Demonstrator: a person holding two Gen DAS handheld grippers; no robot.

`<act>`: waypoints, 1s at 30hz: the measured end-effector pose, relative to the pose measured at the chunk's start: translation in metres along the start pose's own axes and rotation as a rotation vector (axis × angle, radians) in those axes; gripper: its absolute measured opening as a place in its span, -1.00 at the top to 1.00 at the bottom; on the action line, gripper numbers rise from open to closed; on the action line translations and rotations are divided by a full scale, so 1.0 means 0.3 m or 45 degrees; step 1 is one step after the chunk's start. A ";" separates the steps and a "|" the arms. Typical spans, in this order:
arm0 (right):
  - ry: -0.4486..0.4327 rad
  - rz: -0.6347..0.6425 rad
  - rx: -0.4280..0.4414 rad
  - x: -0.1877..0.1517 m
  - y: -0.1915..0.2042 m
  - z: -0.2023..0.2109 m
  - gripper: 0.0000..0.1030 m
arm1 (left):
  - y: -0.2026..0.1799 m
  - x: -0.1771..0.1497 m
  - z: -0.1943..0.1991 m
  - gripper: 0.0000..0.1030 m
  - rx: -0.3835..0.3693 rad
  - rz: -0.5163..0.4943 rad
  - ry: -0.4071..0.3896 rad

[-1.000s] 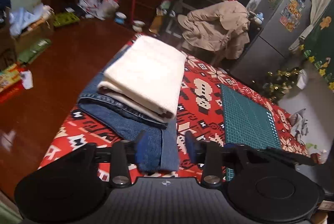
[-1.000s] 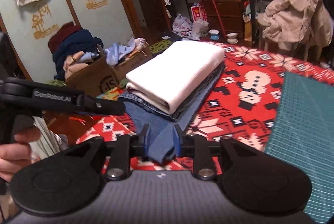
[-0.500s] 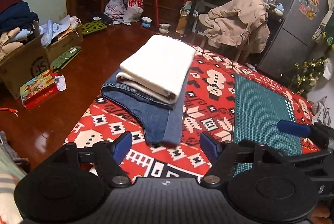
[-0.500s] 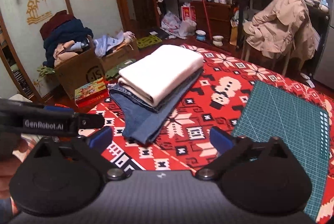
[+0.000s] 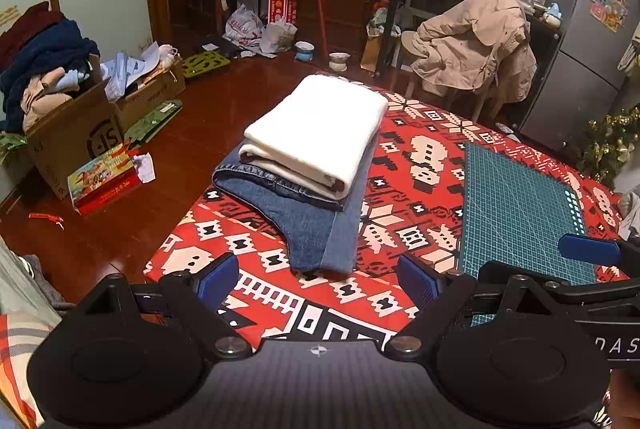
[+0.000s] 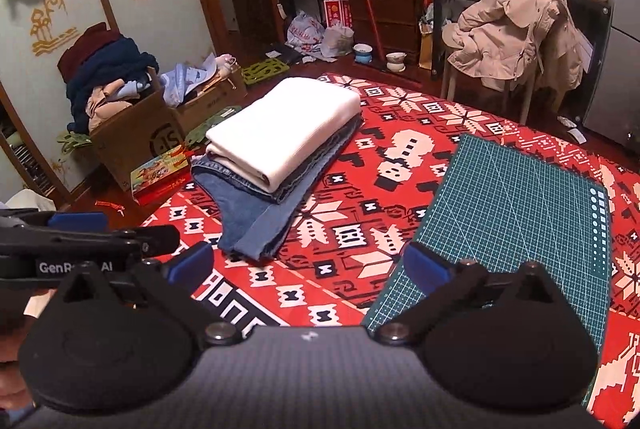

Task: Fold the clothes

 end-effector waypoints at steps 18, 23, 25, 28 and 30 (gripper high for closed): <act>0.011 0.013 0.014 0.016 0.031 -0.004 -0.98 | 0.016 0.009 0.027 -0.67 0.015 0.000 -0.022; 0.009 0.026 0.009 0.020 0.038 -0.004 -0.98 | 0.021 0.009 0.025 -0.67 0.015 0.006 -0.019; 0.013 0.028 0.010 0.019 0.039 -0.006 -0.98 | 0.022 0.009 0.024 -0.67 0.018 0.005 -0.019; 0.019 0.028 0.015 0.018 0.040 -0.010 -0.98 | 0.024 0.008 0.026 -0.66 0.020 0.003 -0.021; 0.020 0.026 0.017 0.018 0.041 -0.013 -0.98 | 0.026 0.008 0.025 -0.65 0.019 0.006 -0.019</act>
Point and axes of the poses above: each gripper's, at about its wrist camera, not at the fingertips, and z roughly against the way its jaws point, y to its left, x to its top, the point moved 8 cm from there along -z, roughly the way its jaws point, and after that the axes turned 5 degrees about z, right-handed, at the moved point
